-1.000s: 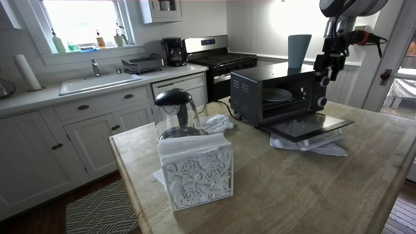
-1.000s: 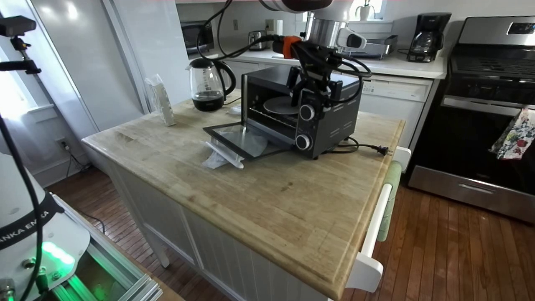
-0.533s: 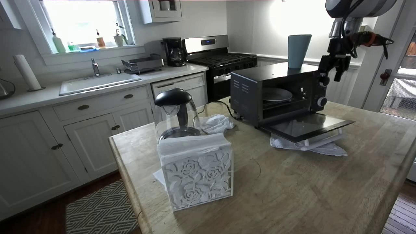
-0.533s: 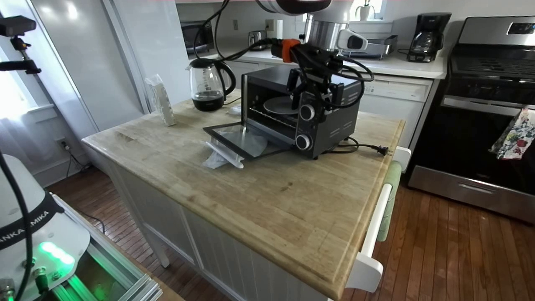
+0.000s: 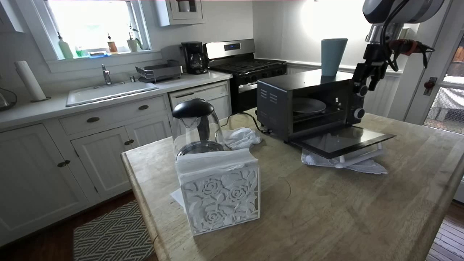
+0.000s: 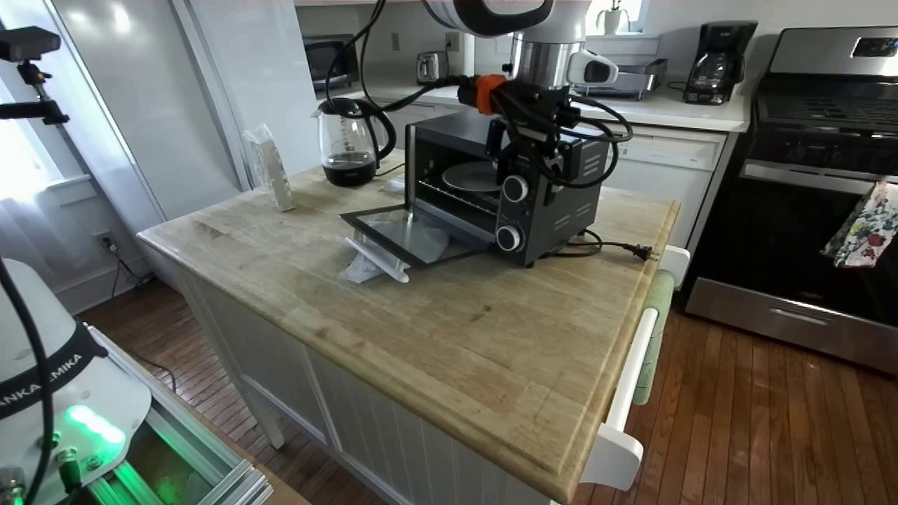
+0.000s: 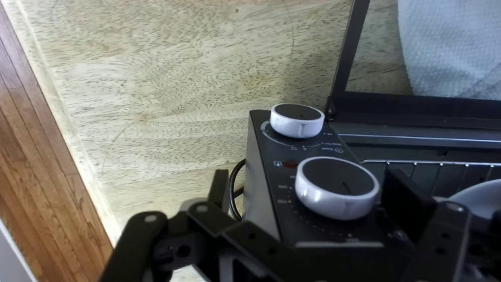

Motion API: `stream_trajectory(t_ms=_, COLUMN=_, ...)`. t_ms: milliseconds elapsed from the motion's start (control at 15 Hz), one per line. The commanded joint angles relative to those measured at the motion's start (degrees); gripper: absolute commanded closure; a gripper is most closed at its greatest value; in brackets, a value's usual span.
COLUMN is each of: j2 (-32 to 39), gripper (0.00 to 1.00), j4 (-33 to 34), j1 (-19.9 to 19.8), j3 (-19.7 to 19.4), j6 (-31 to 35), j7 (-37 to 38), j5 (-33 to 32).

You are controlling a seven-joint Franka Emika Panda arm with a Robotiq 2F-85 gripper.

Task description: Twist the knob on the oven

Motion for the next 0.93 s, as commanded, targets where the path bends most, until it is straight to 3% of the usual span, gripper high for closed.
stream_trajectory(t_ms=0, j2=0.0, gripper=0.0, j4=-0.8, j1=-1.0, j3=0.9, j6=2.2, j7=-1.9, j5=1.8)
stream_trajectory(t_ms=867, j2=-1.4, gripper=0.0, j4=-1.2, j1=-2.0, j3=-0.1, j6=4.4, j7=-1.8, j5=1.8)
